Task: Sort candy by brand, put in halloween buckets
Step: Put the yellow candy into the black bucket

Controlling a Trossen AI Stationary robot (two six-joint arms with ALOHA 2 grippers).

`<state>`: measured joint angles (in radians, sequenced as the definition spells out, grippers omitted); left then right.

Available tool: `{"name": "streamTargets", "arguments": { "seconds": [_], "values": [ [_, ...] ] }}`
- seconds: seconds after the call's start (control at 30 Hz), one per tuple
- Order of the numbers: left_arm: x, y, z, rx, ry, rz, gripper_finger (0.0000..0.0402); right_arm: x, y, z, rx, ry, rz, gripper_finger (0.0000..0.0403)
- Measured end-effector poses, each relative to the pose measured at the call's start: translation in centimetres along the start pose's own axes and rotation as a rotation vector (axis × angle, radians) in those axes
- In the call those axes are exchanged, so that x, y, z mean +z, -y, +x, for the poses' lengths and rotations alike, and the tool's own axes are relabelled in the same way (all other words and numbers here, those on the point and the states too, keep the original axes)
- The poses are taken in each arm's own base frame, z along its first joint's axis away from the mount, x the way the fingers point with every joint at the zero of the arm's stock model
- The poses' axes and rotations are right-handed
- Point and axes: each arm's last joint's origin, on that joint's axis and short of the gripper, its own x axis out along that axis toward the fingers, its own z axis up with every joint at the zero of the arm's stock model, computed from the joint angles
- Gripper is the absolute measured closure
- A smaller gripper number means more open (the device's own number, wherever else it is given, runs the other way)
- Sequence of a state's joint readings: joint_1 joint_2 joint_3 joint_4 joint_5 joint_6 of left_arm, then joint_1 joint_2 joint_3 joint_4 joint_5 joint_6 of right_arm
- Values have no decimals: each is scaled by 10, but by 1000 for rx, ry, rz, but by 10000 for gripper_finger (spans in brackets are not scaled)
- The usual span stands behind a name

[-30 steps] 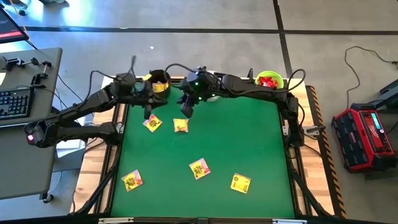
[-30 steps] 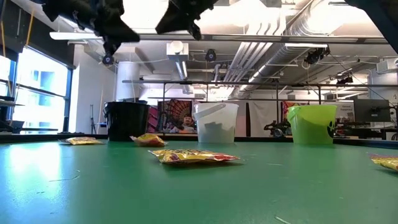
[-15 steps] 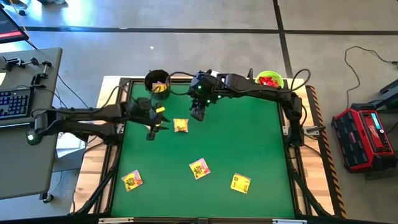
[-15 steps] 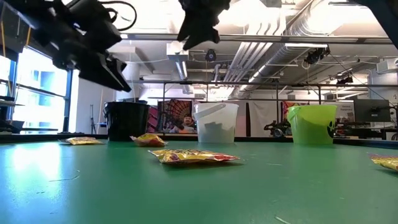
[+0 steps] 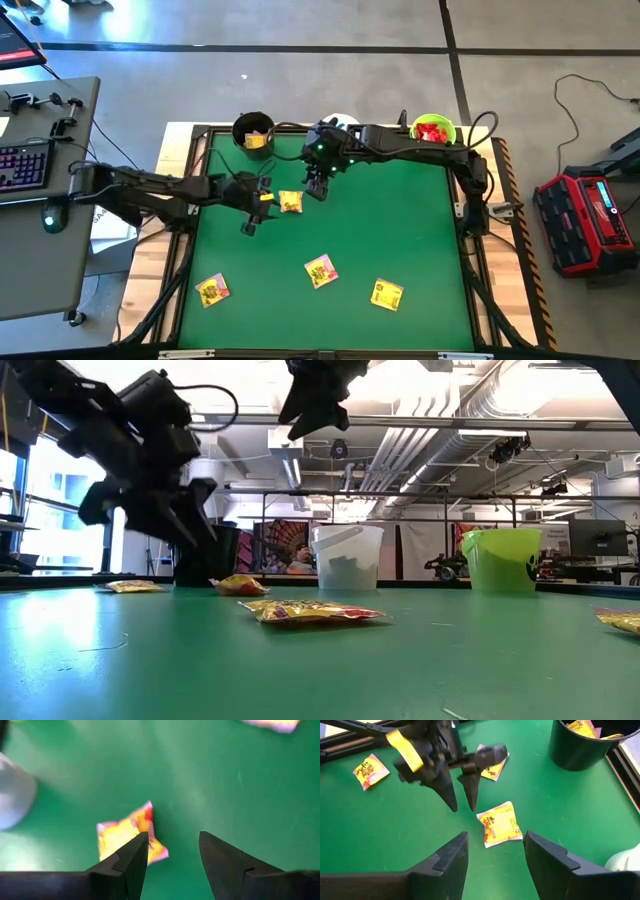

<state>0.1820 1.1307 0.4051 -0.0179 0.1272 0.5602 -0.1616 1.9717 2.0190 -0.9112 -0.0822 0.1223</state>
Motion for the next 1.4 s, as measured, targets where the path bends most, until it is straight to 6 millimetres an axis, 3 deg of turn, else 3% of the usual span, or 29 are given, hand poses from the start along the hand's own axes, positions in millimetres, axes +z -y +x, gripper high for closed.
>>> {"name": "streamTargets", "arguments": {
  "seconds": [0.47, 0.83, 0.97, 1.2, 1.4],
  "values": [
    [-4, -9, 43, 30, -181, 71, 233, 0, 0, 0, -1, -5, -18, 224],
    [-7, -13, 61, 93, -269, 46, 242, -1, 0, 0, -1, -6, -18, 224],
    [-8, -13, 62, 109, -280, 17, 278, -1, 0, 0, -1, -5, -18, 224],
    [-4, -18, 60, 147, -348, 8, 389, -1, 0, 0, -2, -15, -18, 224],
    [15, -30, 53, 179, -336, -26, 399, -6, 4, -1, -13, -68, -32, 249]
  ]
}}
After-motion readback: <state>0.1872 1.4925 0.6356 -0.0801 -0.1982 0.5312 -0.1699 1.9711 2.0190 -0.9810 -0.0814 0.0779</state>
